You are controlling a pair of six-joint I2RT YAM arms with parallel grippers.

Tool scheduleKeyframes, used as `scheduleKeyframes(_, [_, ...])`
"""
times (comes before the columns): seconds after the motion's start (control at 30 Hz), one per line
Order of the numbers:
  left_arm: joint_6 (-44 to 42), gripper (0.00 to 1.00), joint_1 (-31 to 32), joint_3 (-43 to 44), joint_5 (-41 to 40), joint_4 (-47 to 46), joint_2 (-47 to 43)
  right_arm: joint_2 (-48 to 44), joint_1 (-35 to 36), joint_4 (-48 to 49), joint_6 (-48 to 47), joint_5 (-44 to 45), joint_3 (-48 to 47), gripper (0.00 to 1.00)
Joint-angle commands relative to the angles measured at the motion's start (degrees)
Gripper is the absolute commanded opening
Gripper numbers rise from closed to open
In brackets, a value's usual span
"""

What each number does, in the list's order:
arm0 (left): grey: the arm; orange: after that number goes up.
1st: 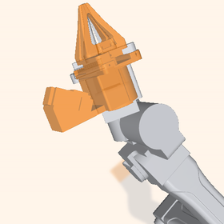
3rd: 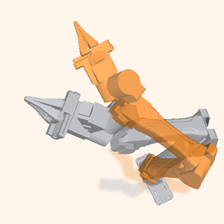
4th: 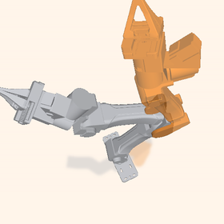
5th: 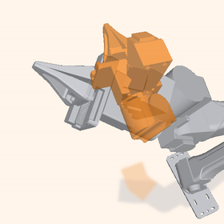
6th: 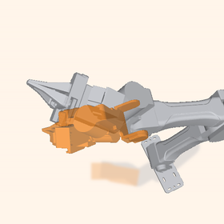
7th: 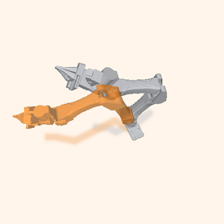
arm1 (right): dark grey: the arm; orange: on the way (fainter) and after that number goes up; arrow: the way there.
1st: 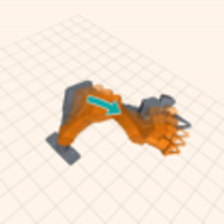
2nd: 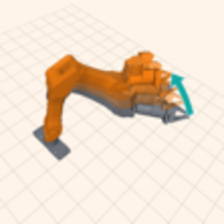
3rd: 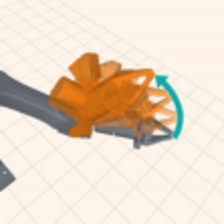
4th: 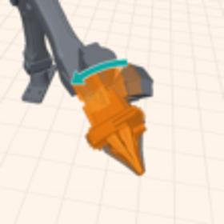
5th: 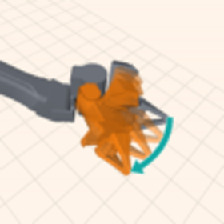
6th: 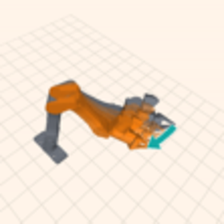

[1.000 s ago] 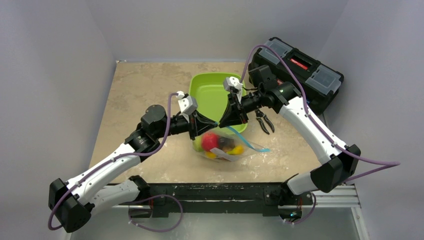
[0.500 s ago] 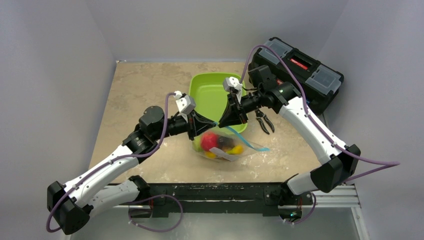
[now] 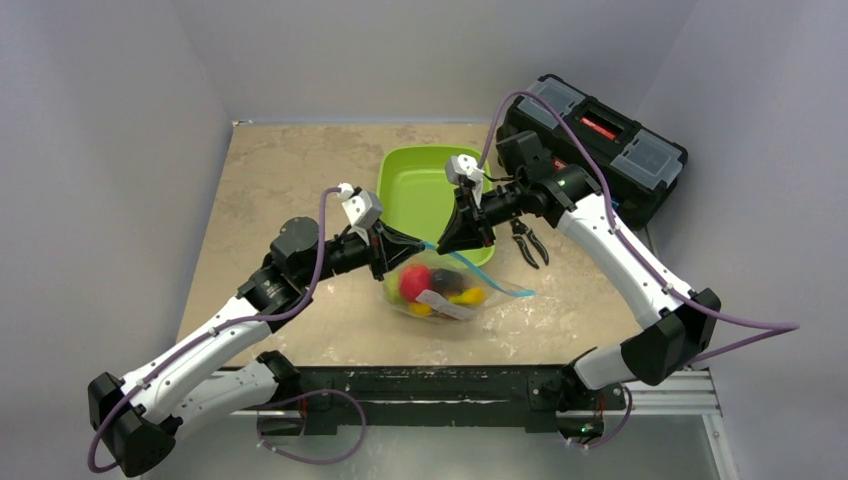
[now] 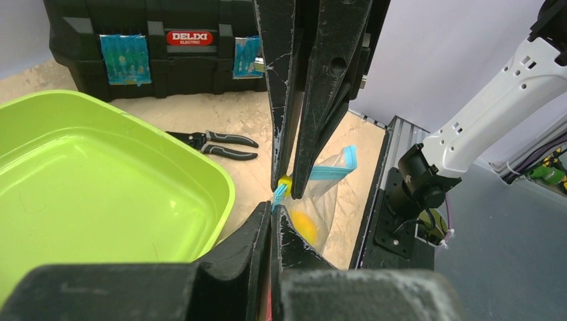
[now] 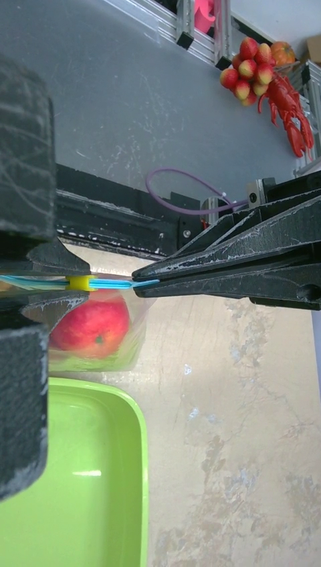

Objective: Open the zip-top bag and remove the fake food
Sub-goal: Unzip the zipper food storage bag at the center of the board.

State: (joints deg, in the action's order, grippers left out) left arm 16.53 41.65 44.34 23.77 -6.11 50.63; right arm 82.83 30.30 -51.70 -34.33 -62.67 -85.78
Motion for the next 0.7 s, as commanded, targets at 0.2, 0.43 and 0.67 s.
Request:
scheduleKeyframes(0.2, [-0.2,0.0,-0.3,0.2,-1.5,-2.0,-2.3,-2.4,-0.2,-1.4,-1.1,1.4,1.2,0.0])
scheduleKeyframes(0.43, [-0.6,0.0,-0.4,0.0,-2.1,-1.0,-3.4,-2.7,-0.3,-2.1,-2.3,0.9,1.4,0.0])
scheduleKeyframes(0.67, [-1.3,0.0,-0.6,-0.2,-3.0,0.2,-5.1,-3.1,-0.6,-3.0,-3.6,0.6,1.6,0.0])
